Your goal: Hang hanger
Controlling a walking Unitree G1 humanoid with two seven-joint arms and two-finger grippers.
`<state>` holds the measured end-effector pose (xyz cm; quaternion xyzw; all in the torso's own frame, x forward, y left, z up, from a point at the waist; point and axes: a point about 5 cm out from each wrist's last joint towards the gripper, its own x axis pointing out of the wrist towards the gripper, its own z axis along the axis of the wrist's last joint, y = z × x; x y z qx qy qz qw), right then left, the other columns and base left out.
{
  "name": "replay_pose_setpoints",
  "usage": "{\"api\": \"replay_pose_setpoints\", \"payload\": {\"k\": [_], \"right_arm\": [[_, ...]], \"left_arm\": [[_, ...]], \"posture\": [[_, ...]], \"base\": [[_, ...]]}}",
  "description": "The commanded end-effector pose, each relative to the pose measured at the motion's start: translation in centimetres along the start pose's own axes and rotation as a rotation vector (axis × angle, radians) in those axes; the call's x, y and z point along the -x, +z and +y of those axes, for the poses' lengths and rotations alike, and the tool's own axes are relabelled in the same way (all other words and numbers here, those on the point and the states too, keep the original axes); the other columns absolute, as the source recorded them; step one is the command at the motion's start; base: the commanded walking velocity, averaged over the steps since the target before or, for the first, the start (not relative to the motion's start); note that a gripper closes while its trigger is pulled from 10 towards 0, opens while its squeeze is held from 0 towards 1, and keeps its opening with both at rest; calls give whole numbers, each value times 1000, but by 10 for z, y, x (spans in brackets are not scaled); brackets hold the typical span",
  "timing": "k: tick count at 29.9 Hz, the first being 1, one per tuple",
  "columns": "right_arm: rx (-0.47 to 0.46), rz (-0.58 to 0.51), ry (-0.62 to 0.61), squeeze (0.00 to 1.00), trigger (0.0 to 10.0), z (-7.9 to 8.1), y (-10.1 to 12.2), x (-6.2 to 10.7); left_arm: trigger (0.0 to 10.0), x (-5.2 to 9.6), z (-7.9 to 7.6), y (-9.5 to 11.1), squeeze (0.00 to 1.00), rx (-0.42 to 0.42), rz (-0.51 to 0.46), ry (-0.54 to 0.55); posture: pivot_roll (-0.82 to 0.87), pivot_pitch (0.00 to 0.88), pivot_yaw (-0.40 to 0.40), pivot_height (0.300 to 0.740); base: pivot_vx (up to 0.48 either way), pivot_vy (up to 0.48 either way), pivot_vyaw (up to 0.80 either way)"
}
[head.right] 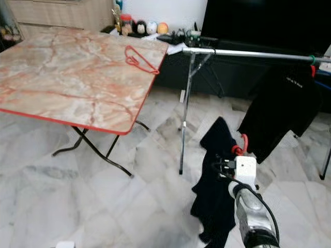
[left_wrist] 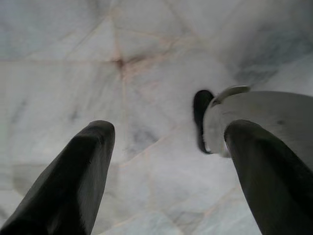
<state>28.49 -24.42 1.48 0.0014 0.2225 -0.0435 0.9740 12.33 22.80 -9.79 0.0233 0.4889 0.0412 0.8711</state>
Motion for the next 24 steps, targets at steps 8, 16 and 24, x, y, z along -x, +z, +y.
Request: {"api": "replay_pose_setpoints", "payload": {"k": [8,16,24], "right_arm": [[28,38,9,0,10000,-2,0,-2],[108,119,67,0,10000,-3,-14,2],[328,152,272,0,10000,11,-8,0]], "left_arm": [[10000,0,-3,-2,0,-8,5,-12],[10000,2,1,-8,0,-23,26,-9],[10000,3,7,-4,0,-88,-12,-6]], "posture": [[24,0,-78,740],[7,0,-60,740],[18,0,-55,740]], "base": [[0,0,0],[0,0,0],[0,0,0]]}}
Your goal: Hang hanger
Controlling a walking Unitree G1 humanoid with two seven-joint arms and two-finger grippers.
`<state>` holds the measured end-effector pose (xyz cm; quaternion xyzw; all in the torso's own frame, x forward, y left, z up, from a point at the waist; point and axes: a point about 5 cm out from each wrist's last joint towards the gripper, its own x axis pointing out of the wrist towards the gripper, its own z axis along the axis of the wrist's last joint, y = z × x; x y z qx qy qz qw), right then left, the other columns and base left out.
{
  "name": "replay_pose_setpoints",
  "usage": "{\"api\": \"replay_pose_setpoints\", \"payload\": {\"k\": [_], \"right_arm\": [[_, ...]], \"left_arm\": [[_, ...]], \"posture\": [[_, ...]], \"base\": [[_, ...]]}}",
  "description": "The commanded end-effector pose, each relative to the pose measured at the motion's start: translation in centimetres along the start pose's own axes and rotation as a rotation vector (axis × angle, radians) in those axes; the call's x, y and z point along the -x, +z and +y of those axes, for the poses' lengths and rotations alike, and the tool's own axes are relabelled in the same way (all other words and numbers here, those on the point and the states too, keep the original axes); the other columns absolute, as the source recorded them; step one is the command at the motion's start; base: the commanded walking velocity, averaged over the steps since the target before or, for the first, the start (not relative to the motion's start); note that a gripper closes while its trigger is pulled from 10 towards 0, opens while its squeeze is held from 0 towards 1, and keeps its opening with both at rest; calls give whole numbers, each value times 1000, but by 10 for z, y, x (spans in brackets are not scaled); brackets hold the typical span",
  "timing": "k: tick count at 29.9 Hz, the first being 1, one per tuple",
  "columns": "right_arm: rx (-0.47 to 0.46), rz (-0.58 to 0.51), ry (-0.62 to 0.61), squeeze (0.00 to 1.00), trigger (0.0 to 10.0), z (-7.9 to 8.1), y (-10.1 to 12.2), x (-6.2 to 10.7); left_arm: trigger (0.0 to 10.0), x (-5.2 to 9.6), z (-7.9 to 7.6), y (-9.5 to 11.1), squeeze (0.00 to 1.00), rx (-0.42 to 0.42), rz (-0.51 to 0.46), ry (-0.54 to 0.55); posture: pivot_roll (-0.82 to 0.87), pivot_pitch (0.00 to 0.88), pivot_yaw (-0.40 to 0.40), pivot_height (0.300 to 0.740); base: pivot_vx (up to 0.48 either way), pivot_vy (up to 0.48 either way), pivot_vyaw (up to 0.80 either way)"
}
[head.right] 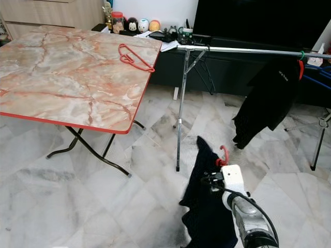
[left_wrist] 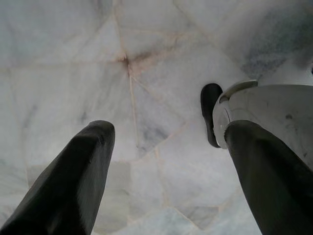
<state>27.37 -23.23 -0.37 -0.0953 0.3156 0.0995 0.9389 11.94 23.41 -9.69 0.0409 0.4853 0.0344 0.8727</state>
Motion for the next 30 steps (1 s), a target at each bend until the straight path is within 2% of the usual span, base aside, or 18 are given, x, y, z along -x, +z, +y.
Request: {"api": "replay_pose_setpoints", "payload": {"k": [1,4,5,6,8,12,13,14,15,17,20,22,23,24,25,26,30], "right_arm": [[105,-30,54,0,10000,-4,15,0],[164,-20,111,0,10000,-5,18,2],[227,4,154,0,10000,-8,18,4],[267,14,180,0,10000,-9,17,6],[304,22,204,0,10000,-9,16,7],[373,9,308,0,10000,-8,23,11],[383,7,328,0,10000,-8,25,11],[407,2,376,0,10000,-5,27,12],[447,-6,441,0,10000,0,32,13],[481,-18,494,0,10000,4,38,13],[491,-14,528,0,10000,7,39,13],[536,-8,585,0,10000,13,41,13],[553,-11,612,0,10000,16,43,13],[553,-11,612,0,10000,16,43,13],[573,-17,639,0,10000,18,46,14],[584,-43,653,0,10000,18,54,15],[600,-82,701,0,10000,17,64,21]], "left_arm": [[10000,0,2,2,0,-77,-17,-12],[10000,-1,7,15,0,-143,-59,-14],[10000,-5,12,40,0,-208,-128,-15],[10000,-6,14,52,0,-235,-167,-22],[10000,-6,15,62,0,-257,-202,-31],[10000,4,18,116,0,-339,-479,-126],[10000,7,18,125,0,-353,-523,-147],[10000,13,14,138,0,-376,-579,-196],[10000,21,4,155,0,-431,-639,-291],[10000,30,-10,169,0,-507,-672,-394],[10000,34,-17,177,0,-554,-689,-425],[10000,40,-27,188,0,-596,-700,-481],[10000,42,-33,191,0,-608,-703,-514],[10000,42,-33,191,0,-608,-703,-514],[10000,45,-41,194,0,-629,-709,-554],[10000,44,-43,196,0,-632,-716,-549],[10000,45,-43,196,0,-624,-693,-553]], "posture": [[16,0,-54,740],[3,0,-50,740],[-4,0,-50,740],[-2,0,-50,740],[-1,0,-51,740],[11,0,-68,740],[13,0,-72,740],[20,0,-80,740],[29,0,-86,740],[33,0,-91,740],[34,0,-94,740],[32,0,-94,740],[27,0,-94,740],[27,0,-94,740],[26,0,-94,740],[22,0,-90,740],[6,0,-81,740]], "base": [[0,0,0],[0,0,0],[0,0,0],[0,0,0],[0,0,0],[0,0,0],[0,0,0],[0,0,0],[0,0,0],[0,0,0],[0,0,0],[0,0,0],[0,0,0],[0,0,0],[0,0,0],[0,0,0],[0,0,0]]}}
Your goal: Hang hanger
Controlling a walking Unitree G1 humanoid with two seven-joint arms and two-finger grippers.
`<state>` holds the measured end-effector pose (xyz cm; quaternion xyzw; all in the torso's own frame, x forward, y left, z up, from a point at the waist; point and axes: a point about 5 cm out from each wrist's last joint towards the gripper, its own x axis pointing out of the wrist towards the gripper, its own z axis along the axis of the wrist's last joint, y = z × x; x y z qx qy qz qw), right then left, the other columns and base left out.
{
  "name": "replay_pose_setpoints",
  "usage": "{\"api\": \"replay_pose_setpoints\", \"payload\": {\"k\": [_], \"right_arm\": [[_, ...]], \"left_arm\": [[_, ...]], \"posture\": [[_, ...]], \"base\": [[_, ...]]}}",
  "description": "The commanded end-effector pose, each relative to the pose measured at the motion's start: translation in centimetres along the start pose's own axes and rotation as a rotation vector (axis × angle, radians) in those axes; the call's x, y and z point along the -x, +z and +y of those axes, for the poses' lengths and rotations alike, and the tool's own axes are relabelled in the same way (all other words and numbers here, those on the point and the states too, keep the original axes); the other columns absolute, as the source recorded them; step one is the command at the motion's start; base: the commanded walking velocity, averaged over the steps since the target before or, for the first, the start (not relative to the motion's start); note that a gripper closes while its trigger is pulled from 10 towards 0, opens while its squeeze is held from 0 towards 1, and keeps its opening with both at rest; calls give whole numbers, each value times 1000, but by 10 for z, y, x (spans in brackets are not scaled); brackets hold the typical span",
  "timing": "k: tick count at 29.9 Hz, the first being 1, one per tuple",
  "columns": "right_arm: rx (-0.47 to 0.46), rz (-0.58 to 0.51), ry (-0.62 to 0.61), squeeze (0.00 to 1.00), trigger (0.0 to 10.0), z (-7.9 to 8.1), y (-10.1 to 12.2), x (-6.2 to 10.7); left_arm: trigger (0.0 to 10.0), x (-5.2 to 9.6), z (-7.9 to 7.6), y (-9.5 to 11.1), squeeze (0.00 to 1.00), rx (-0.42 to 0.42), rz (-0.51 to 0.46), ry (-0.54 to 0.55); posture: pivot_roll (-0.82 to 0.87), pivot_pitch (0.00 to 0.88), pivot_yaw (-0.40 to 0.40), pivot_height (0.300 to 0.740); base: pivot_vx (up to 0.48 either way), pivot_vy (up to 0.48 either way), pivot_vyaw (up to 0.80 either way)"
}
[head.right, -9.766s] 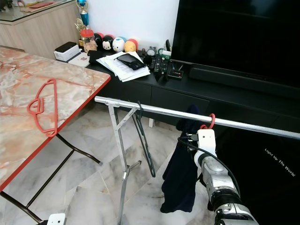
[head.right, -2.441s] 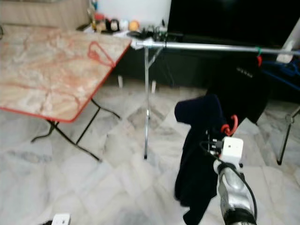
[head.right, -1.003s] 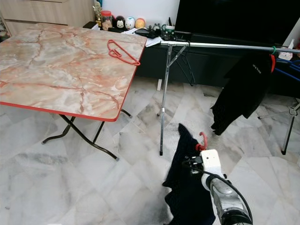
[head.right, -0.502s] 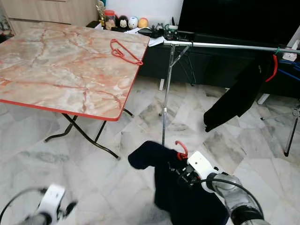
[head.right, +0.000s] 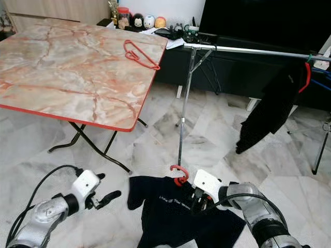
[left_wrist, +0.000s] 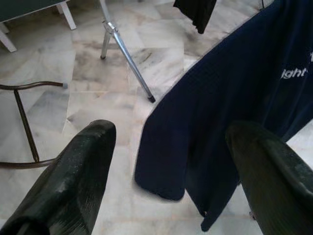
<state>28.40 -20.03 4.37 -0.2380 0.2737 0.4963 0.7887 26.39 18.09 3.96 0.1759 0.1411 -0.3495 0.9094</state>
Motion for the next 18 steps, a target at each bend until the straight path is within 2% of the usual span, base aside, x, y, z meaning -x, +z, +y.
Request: {"api": "replay_pose_setpoints", "payload": {"k": [1,5,9,18], "right_arm": [[50,-45,1,0,10000,-7,12,10],[84,-77,34,0,10000,-9,21,20],[100,-116,64,0,10000,-8,31,26],[130,-160,125,0,10000,-2,42,35]], "left_arm": [[10000,-1,-2,0,0,1,17,-23],[10000,-5,-4,4,0,29,25,-60],[10000,-9,1,7,0,30,22,-39],[10000,-4,13,-9,0,43,93,18]], "posture": [[6,0,-81,740],[-8,0,-74,740],[-17,0,-64,740],[-28,0,-56,740]], "base": [[0,0,0],[0,0,0],[0,0,0],[0,0,0]]}}
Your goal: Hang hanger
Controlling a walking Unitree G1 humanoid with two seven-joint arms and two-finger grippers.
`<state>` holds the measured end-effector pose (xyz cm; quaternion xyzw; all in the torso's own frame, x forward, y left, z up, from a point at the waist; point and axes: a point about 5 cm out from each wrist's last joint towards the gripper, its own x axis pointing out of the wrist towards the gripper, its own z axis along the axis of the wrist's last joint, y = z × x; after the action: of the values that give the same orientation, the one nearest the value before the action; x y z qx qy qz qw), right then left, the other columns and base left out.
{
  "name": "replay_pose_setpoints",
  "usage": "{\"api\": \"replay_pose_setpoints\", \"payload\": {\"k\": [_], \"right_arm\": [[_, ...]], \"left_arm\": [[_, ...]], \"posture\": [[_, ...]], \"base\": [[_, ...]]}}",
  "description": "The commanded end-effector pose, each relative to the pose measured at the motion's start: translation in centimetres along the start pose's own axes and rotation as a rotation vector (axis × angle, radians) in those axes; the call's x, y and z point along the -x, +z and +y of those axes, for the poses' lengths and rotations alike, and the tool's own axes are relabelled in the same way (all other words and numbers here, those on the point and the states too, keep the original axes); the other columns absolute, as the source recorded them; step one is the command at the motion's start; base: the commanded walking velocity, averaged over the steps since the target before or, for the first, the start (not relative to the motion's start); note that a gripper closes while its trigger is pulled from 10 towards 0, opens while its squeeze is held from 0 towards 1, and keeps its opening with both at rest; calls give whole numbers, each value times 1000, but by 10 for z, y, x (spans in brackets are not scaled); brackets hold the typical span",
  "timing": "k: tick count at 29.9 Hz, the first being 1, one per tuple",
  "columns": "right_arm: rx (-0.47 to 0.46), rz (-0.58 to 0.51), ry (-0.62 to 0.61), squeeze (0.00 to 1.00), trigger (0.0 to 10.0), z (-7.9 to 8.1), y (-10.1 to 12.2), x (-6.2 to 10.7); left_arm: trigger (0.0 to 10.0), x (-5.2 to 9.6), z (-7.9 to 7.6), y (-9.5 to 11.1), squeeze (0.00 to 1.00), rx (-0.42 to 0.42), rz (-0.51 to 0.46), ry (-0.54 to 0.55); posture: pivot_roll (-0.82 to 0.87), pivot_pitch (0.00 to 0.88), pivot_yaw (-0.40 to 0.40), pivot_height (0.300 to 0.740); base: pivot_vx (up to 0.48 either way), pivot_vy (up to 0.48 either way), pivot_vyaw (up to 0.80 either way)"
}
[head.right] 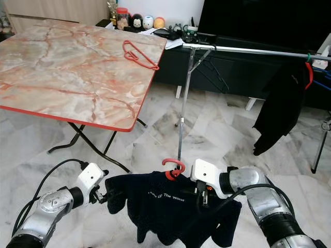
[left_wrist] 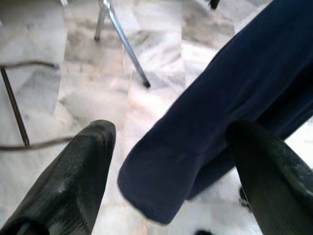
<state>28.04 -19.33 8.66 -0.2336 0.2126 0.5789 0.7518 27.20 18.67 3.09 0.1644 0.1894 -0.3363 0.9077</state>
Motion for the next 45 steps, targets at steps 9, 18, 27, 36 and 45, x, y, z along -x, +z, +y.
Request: {"api": "replay_pose_setpoints", "payload": {"k": [9,18,27,36,45], "right_arm": [[31,-49,-3,0,10000,-3,18,11],[20,-73,8,0,10000,3,23,11],[11,-65,-2,0,10000,2,21,11],[11,-61,-5,0,10000,1,22,8],[14,-76,6,0,10000,3,26,5]], "left_arm": [[10000,3,9,-9,0,39,31,14],[10000,2,10,-12,0,70,20,5],[0,3,14,-11,0,57,14,8],[0,6,15,-15,0,54,23,3],[0,6,15,-16,0,50,21,0]], "posture": [[-25,0,-54,740],[-30,0,-50,740],[-23,0,-49,740],[-21,0,-50,740],[-20,0,-49,740]], "base": [[0,0,0],[0,0,0],[0,0,0],[0,0,0],[0,0,0]]}}
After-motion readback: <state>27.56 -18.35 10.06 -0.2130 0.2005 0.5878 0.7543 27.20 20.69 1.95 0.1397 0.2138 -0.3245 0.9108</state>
